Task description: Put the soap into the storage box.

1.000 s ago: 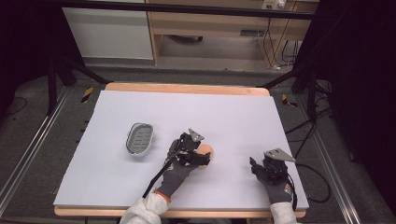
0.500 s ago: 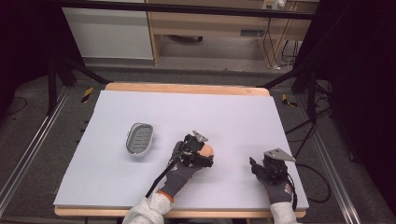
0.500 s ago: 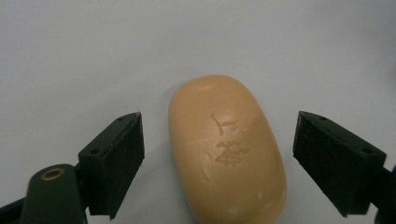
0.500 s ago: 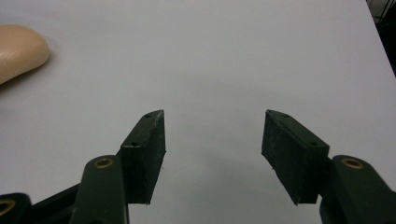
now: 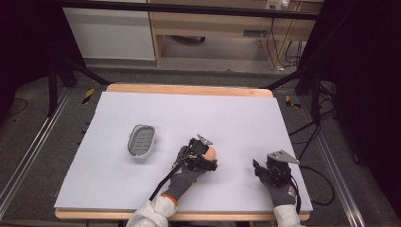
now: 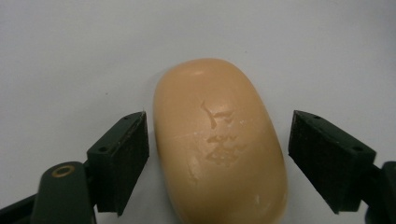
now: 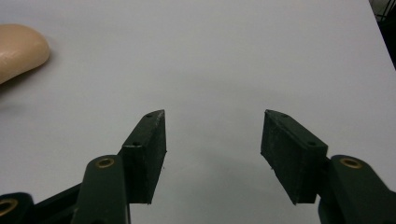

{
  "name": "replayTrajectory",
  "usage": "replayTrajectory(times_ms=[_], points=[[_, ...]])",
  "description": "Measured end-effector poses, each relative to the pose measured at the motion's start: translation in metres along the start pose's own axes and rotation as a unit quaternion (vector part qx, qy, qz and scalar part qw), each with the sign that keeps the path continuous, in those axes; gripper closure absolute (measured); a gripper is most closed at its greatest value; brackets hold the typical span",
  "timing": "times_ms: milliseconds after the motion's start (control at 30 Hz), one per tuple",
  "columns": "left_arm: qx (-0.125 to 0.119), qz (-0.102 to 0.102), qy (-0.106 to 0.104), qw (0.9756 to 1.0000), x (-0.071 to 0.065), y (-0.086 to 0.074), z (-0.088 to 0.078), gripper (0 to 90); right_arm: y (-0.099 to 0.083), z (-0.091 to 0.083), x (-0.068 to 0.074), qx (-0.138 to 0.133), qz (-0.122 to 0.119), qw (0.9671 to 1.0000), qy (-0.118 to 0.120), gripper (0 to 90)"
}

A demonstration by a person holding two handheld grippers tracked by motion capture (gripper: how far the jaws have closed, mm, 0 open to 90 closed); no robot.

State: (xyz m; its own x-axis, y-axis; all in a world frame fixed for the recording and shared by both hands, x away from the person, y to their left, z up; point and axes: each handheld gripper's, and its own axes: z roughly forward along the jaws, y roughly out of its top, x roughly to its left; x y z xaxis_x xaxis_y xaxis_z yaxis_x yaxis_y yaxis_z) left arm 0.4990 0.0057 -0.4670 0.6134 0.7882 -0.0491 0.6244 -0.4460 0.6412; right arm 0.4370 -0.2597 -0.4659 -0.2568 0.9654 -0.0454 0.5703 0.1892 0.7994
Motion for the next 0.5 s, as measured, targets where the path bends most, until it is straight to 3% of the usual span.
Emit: replayTrajectory(times_ms=[200, 500], points=[[0.009, -0.008, 0.002, 0.9999, 0.0006, -0.0013, 0.0042, 22.9, 0.0, 0.0001, 0.0002, 0.001, 0.001, 1.0, 0.001, 40.5], [0.016, -0.005, 0.014, 0.9998, -0.0005, -0.0005, 0.0042, 26.3, 0.0, 0.0002, 0.0005, 0.002, 0.003, 1.0, 0.001, 40.5]])
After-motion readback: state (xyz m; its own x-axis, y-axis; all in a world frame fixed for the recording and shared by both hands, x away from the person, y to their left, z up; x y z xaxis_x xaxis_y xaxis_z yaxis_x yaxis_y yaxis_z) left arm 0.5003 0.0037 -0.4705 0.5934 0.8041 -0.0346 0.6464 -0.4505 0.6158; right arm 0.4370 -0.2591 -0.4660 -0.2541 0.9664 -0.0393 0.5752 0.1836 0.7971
